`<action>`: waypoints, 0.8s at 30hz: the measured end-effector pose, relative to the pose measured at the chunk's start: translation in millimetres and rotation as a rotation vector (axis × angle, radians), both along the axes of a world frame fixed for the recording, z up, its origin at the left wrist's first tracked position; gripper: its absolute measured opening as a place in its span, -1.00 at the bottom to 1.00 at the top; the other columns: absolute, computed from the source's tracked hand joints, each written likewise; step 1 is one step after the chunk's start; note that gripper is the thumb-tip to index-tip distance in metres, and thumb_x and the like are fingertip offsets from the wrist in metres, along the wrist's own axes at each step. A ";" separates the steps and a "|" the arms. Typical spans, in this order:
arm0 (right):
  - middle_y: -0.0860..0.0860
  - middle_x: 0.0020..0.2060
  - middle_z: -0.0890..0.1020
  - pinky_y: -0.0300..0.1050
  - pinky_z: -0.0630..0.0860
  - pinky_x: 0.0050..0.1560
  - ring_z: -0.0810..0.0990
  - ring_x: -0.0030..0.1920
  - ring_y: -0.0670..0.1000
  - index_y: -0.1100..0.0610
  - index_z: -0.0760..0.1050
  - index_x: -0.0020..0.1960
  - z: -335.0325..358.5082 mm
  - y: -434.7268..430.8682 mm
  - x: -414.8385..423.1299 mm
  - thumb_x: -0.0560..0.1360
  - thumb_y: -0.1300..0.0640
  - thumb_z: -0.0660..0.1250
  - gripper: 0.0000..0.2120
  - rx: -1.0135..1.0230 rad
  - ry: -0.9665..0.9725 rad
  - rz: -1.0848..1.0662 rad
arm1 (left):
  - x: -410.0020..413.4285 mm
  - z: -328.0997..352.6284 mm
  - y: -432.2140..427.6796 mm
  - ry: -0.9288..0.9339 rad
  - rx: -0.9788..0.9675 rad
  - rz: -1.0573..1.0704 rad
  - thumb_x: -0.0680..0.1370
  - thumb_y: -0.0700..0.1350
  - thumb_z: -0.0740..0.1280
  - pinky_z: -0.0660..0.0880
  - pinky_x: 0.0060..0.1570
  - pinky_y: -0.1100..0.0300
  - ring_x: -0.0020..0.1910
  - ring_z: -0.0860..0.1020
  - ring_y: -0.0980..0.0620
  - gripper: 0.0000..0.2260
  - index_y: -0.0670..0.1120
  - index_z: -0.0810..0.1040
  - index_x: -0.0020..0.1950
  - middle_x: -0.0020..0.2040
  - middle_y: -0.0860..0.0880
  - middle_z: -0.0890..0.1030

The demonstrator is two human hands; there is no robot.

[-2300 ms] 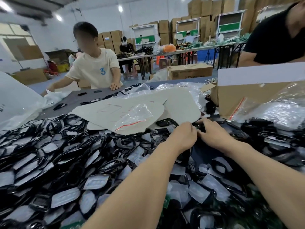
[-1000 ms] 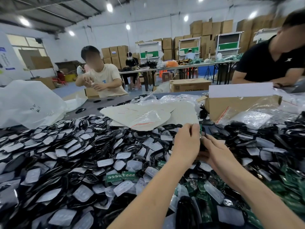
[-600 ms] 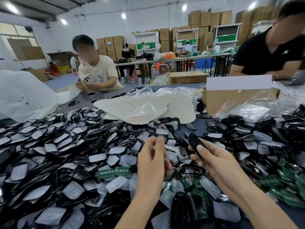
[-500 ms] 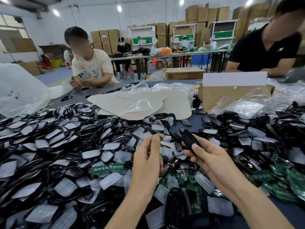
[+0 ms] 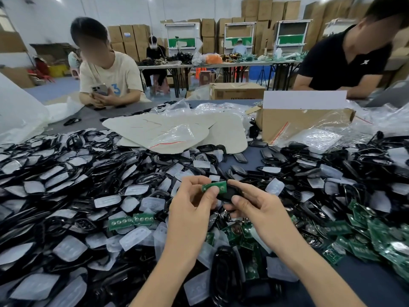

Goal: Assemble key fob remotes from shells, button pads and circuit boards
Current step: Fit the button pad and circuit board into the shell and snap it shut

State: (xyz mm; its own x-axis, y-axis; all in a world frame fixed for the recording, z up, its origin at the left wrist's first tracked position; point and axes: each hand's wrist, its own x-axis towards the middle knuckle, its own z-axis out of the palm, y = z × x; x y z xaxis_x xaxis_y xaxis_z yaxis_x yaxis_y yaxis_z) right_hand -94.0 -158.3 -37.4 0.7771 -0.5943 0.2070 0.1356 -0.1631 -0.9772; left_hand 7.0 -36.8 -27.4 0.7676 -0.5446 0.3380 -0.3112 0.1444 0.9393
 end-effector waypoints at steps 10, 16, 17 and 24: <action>-0.05 0.01 0.75 -0.28 0.61 0.01 0.74 0.01 0.00 -0.07 0.61 0.19 -3.8 2.0 -0.2 0.62 0.32 0.30 -0.67 0.048 -0.068 0.001 | -3.6 -2.3 -2.3 -0.054 0.056 -0.024 0.58 -0.10 0.41 0.59 -0.04 0.06 -0.12 0.65 0.08 -0.80 0.23 0.53 -0.04 -0.10 0.07 0.69; -0.07 0.00 0.75 -0.29 0.61 0.02 0.74 0.01 -0.02 -0.10 0.61 0.17 -1.2 4.1 -0.6 0.62 0.32 0.30 -0.66 0.038 -0.071 0.001 | -3.0 -1.7 -1.3 -0.045 0.054 -0.047 0.57 -0.13 0.40 0.59 -0.10 0.16 -0.12 0.65 0.08 -0.79 0.22 0.54 -0.05 -0.09 0.04 0.69; -0.07 0.00 0.75 -0.29 0.61 0.02 0.74 0.01 -0.02 -0.12 0.62 0.17 -1.0 4.6 -0.7 0.62 0.31 0.30 -0.65 0.030 -0.070 0.000 | -2.9 -1.9 -1.3 -0.050 0.060 -0.048 0.58 -0.13 0.40 0.59 -0.09 0.14 -0.11 0.65 0.08 -0.78 0.23 0.54 -0.05 -0.09 0.04 0.69; -0.14 0.02 0.74 -0.28 0.60 0.08 0.73 0.03 -0.07 -0.12 0.60 0.21 -2.0 9.1 -0.8 0.63 0.27 0.32 -0.68 -0.025 -0.053 -0.032 | -6.9 -5.9 -5.8 -0.056 0.055 0.078 0.53 -0.07 0.45 0.52 -0.16 0.35 -0.12 0.64 0.18 -0.82 0.17 0.51 0.02 -0.11 0.12 0.68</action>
